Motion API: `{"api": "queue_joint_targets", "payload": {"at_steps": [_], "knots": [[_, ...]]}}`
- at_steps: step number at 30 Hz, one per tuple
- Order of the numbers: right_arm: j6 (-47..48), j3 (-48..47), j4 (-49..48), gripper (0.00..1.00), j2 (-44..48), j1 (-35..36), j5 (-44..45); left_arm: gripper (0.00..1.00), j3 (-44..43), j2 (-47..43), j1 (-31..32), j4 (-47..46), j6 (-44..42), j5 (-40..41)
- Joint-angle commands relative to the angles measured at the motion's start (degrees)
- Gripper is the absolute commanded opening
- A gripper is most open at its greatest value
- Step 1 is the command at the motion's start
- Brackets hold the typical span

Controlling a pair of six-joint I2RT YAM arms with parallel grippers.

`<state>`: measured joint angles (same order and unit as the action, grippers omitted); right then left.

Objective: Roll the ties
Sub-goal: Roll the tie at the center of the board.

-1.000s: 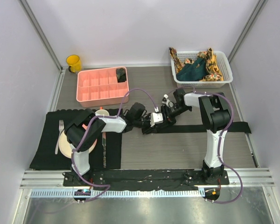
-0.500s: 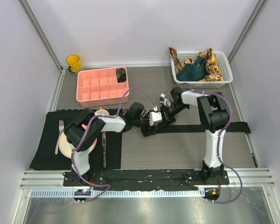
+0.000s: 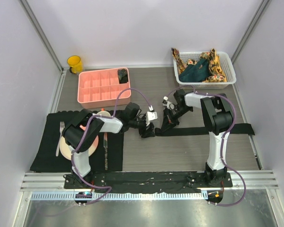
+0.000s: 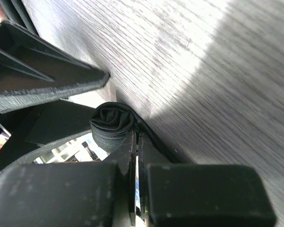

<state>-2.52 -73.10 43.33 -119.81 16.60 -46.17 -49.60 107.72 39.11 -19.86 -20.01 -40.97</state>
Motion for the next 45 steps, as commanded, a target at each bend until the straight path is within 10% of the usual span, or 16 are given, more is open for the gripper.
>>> {"api": "queue_joint_targets", "payload": {"at_steps": [1, 30, 45], "knots": [[2.61, 2.70, -5.88, 0.01, -1.48, 0.27, 13.83, 0.60, 0.04, 0.38, 0.35, 4.12, 3.92, -4.38], [-0.64, 3.93, -11.07, 0.01, -2.10, 0.98, 14.88, 0.40, -7.70, 2.14, 8.08, 1.31, 5.25, 4.30], [-3.98, 2.35, -8.98, 0.04, 1.50, 0.01, 6.54, 0.21, -9.37, 7.59, 12.04, 23.19, -4.85, 21.80]]}}
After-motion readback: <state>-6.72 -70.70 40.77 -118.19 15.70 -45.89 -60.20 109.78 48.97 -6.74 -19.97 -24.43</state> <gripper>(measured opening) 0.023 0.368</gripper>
